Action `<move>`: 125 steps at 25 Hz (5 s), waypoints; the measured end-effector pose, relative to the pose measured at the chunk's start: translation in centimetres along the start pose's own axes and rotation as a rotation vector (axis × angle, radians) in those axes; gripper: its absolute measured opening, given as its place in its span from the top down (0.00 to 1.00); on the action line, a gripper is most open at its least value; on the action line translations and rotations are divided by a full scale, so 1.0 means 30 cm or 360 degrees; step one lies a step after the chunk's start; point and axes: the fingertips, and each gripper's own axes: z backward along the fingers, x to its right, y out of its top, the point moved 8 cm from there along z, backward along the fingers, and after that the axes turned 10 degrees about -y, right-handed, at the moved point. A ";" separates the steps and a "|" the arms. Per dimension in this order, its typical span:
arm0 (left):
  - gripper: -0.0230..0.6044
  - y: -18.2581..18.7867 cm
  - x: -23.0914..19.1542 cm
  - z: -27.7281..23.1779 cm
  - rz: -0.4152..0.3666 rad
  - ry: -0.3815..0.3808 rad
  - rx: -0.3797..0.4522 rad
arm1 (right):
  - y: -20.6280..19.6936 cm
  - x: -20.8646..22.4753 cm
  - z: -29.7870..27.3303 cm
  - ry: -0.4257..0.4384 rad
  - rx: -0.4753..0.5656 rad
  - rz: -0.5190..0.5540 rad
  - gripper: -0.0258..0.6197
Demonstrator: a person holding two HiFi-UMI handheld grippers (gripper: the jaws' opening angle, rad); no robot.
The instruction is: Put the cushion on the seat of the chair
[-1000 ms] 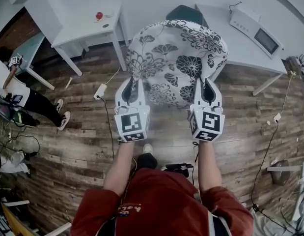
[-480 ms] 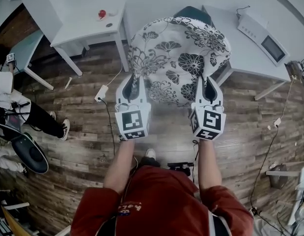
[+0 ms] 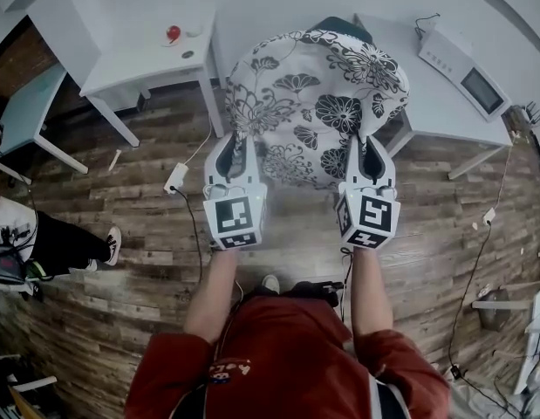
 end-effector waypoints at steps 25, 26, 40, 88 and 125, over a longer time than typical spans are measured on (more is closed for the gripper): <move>0.87 0.023 0.027 0.021 0.0012 0.0092 -0.0091 | 0.001 0.015 -0.021 0.0096 -0.0068 -0.0043 0.88; 0.87 0.023 0.027 0.021 0.0006 0.0091 -0.0081 | 0.002 0.014 -0.020 0.0094 -0.0057 -0.0041 0.88; 0.87 0.001 0.035 0.011 -0.0022 0.0139 0.0016 | -0.017 0.022 -0.044 0.0119 0.0054 -0.0055 0.88; 0.87 -0.004 0.006 -0.006 -0.0026 0.0020 -0.0044 | -0.016 0.000 -0.021 0.0029 -0.0030 0.0024 0.88; 0.87 0.125 0.062 0.157 -0.0194 0.0082 0.0114 | 0.083 0.005 0.135 0.0030 0.0169 0.0038 0.88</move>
